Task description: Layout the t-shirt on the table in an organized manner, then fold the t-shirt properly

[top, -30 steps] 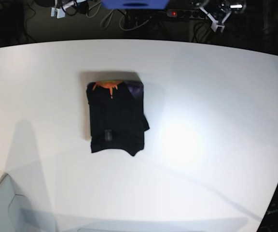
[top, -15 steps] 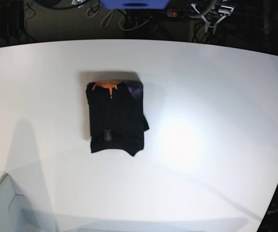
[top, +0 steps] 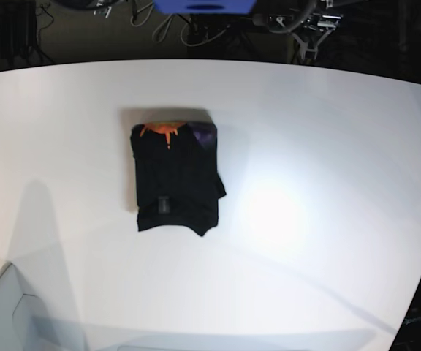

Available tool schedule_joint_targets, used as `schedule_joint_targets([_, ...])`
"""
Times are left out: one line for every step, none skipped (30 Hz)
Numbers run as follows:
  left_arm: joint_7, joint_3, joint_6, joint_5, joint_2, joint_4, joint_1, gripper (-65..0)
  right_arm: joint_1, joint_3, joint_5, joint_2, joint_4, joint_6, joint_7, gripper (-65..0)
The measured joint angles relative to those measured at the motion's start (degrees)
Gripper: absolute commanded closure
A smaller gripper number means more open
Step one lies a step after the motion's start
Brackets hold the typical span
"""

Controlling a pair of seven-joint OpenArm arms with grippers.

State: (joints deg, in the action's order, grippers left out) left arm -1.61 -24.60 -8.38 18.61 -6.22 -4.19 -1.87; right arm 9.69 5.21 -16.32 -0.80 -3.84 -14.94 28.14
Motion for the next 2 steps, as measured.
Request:
schedule_joint_targets([0.0,-0.3,1.0,-1.2,0.4,-0.1,-0.2,-3.9,-0.3,-1.0,0.0,-0.2,0.2,0.0,-0.3,-1.9])
schedule_joint_targets([-0.2,-0.4,2.0,-1.7,0.8,-0.2,-0.4,-3.9,-0.6,-2.3,0.0,-0.4,0.2,0.0,-0.5,-1.9])
